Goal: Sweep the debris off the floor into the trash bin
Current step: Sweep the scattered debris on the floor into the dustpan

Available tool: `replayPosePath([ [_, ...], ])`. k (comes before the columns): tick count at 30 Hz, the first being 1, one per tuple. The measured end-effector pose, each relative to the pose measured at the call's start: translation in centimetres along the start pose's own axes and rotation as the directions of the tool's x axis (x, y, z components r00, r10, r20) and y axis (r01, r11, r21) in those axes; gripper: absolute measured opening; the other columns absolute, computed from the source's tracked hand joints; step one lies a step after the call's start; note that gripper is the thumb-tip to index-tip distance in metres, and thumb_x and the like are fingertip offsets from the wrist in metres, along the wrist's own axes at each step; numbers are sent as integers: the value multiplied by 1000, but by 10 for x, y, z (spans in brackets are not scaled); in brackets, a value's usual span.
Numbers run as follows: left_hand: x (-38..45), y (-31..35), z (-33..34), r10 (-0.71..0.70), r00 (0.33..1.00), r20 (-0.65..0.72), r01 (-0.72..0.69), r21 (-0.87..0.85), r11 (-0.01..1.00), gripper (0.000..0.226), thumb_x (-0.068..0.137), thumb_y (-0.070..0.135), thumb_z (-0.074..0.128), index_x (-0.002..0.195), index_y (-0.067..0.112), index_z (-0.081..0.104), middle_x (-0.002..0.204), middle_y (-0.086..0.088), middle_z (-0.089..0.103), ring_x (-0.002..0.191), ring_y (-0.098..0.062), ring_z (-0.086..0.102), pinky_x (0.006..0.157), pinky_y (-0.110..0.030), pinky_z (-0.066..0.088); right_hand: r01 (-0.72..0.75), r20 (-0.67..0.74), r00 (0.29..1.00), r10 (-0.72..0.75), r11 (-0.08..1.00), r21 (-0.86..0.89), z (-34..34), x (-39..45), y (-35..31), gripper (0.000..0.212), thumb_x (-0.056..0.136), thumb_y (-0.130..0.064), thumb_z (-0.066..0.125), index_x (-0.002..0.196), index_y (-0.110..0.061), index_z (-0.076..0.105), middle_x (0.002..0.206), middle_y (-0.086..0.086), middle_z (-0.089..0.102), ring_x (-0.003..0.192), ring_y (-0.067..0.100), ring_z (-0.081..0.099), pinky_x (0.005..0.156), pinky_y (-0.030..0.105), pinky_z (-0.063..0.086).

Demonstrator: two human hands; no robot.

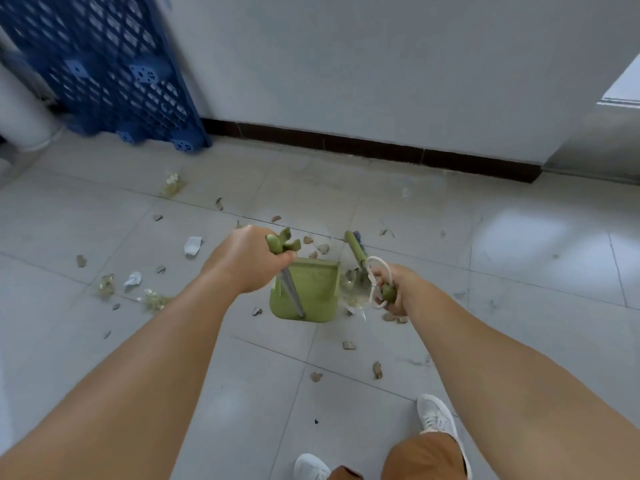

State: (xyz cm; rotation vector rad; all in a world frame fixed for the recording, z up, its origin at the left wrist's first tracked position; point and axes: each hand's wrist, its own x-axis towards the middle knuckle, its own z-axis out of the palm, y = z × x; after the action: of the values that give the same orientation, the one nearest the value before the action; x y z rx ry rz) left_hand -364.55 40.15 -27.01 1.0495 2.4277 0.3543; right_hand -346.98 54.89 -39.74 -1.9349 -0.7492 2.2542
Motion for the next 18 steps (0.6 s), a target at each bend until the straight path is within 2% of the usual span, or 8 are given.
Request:
replayPosePath([
  [3, 3, -24, -10, 43, 999, 29, -44, 32, 998, 31, 86, 46, 65, 80, 17, 67, 75, -4, 66, 59, -20, 55, 56, -29, 43, 36, -39, 999, -36, 999, 7, 4, -10, 11, 25, 90, -2, 41, 69, -2, 53, 55, 6, 44, 24, 7, 36, 31, 12, 36],
  [7, 12, -40, -17, 101, 992, 70, -106, 72, 992, 32, 85, 47, 66, 74, 17, 63, 74, -8, 67, 57, -20, 53, 55, -30, 43, 63, -173, 982, -79, 994, -93, -20, -17, 33, 30, 92, -2, 37, 69, 0, 55, 45, 7, 46, 25, 10, 39, 32, 14, 37],
  [11, 31, -51, -21, 141, 983, 114, -150, 77, 986, 31, 85, 46, 67, 73, 18, 64, 75, -10, 69, 56, -21, 52, 55, -30, 42, 11, -329, 940, -84, 976, -219, -51, -14, 45, 18, 94, -4, 41, 83, 2, 53, 61, 13, 54, 34, 13, 42, 35, 15, 39],
  [14, 41, -59, -23, 157, 978, 138, -170, 86, 982, 29, 84, 45, 68, 72, 20, 64, 72, -9, 67, 56, -21, 53, 55, -30, 42, -35, -421, 903, -89, 960, -277, -58, -4, 48, 11, 93, -3, 37, 88, -1, 46, 65, 13, 48, 44, 17, 40, 44, 23, 37],
  [16, 53, -66, -25, 163, 975, 154, -177, 82, 981, 28, 84, 44, 69, 71, 20, 64, 70, -6, 66, 56, -21, 53, 55, -30, 43, -66, -442, 894, -69, 957, -283, -54, 4, 48, 13, 93, -5, 37, 82, -3, 44, 64, 12, 47, 46, 19, 41, 47, 25, 37],
  [18, 66, -70, -30, 164, 972, 166, -179, 84, 980, 27, 84, 43, 69, 71, 20, 66, 69, -5, 66, 56, -21, 54, 55, -30, 43, -70, -405, 913, -46, 961, -268, -42, 12, 49, 17, 97, -6, 36, 83, -3, 46, 66, 10, 45, 51, 18, 43, 49, 27, 39],
])
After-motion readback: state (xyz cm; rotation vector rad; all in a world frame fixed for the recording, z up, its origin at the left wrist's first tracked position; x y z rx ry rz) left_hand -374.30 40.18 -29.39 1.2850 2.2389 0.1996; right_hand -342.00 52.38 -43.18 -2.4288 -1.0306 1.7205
